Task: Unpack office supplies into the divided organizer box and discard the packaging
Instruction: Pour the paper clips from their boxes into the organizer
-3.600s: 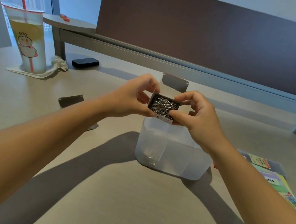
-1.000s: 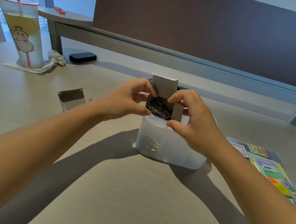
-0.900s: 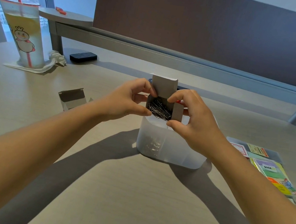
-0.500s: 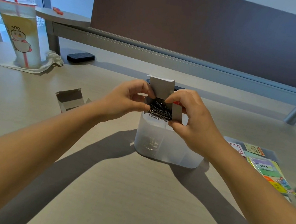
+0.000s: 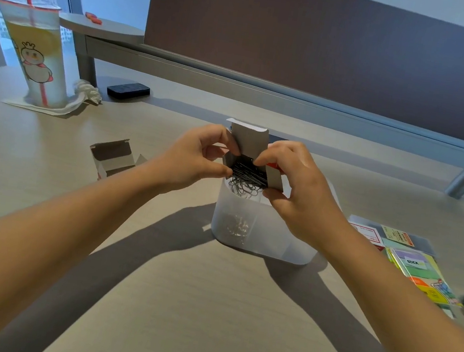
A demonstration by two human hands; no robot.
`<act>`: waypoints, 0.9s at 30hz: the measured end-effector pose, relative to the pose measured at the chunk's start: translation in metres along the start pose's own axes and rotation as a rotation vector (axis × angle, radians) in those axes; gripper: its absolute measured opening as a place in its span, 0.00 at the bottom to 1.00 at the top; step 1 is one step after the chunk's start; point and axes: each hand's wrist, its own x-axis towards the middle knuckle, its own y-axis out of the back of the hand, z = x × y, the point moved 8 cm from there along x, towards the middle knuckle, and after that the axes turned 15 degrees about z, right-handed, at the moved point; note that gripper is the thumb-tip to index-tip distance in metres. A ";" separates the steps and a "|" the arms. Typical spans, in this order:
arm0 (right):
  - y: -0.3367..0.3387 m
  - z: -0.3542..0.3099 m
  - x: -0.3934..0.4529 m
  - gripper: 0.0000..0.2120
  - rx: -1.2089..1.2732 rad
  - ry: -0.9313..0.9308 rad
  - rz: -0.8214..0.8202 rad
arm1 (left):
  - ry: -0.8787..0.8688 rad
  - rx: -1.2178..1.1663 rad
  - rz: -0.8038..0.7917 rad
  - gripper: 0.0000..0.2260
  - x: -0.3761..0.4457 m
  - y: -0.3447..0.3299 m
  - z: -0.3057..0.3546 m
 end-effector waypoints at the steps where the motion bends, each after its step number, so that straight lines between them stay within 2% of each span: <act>1: 0.000 -0.001 0.000 0.18 0.000 0.007 0.006 | 0.000 -0.001 -0.005 0.16 0.000 0.000 0.000; 11: 0.002 -0.006 0.002 0.18 -0.014 0.056 0.071 | -0.069 0.055 0.034 0.15 -0.004 0.003 0.004; 14: 0.003 -0.009 0.003 0.18 -0.032 0.099 0.109 | -0.093 0.084 0.054 0.11 -0.005 0.004 0.003; 20: 0.002 -0.009 0.004 0.17 -0.066 0.177 0.164 | -0.128 0.073 0.098 0.13 -0.007 0.007 0.008; 24: 0.002 -0.003 0.006 0.18 0.018 0.087 0.160 | -0.096 0.119 0.087 0.13 -0.006 0.007 0.006; 27: 0.006 0.002 0.007 0.20 0.133 -0.033 0.165 | -0.117 0.184 0.056 0.17 -0.005 0.003 0.010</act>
